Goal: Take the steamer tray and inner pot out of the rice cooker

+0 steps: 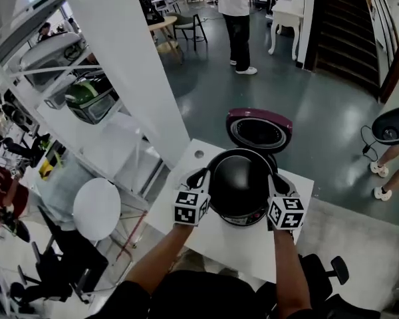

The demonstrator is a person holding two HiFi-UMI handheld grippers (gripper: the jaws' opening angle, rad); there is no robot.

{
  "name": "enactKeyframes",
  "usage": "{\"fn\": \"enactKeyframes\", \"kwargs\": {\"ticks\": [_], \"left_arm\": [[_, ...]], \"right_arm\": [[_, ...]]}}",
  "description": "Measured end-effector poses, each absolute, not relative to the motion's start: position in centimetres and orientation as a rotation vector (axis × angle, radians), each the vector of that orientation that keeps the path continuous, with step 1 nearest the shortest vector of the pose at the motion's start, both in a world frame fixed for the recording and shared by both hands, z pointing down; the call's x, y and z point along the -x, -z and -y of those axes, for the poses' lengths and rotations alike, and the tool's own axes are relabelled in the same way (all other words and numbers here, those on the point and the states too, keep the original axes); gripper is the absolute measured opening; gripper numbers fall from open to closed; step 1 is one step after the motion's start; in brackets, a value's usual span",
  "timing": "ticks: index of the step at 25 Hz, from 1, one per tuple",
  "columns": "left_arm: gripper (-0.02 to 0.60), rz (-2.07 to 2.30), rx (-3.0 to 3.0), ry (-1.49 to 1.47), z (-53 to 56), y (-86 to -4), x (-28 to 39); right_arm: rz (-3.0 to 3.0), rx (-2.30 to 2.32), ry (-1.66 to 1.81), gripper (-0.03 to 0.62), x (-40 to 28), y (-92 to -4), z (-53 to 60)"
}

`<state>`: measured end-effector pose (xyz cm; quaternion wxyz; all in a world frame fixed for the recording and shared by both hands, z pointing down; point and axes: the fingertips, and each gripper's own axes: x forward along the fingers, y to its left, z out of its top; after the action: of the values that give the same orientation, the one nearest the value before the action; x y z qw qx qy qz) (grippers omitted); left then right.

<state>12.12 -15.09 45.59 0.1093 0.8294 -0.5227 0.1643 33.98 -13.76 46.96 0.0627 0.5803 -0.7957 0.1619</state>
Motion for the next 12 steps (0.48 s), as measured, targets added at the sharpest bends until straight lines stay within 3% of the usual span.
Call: {"fn": "enactKeyframes", "kwargs": {"ticks": [12], "left_arm": [[0.026, 1.452, -2.458, -0.334, 18.4, -44.2, -5.5]], "right_arm": [[2.341, -1.793, -0.419, 0.023, -27.4, -44.6, 16.4]]}}
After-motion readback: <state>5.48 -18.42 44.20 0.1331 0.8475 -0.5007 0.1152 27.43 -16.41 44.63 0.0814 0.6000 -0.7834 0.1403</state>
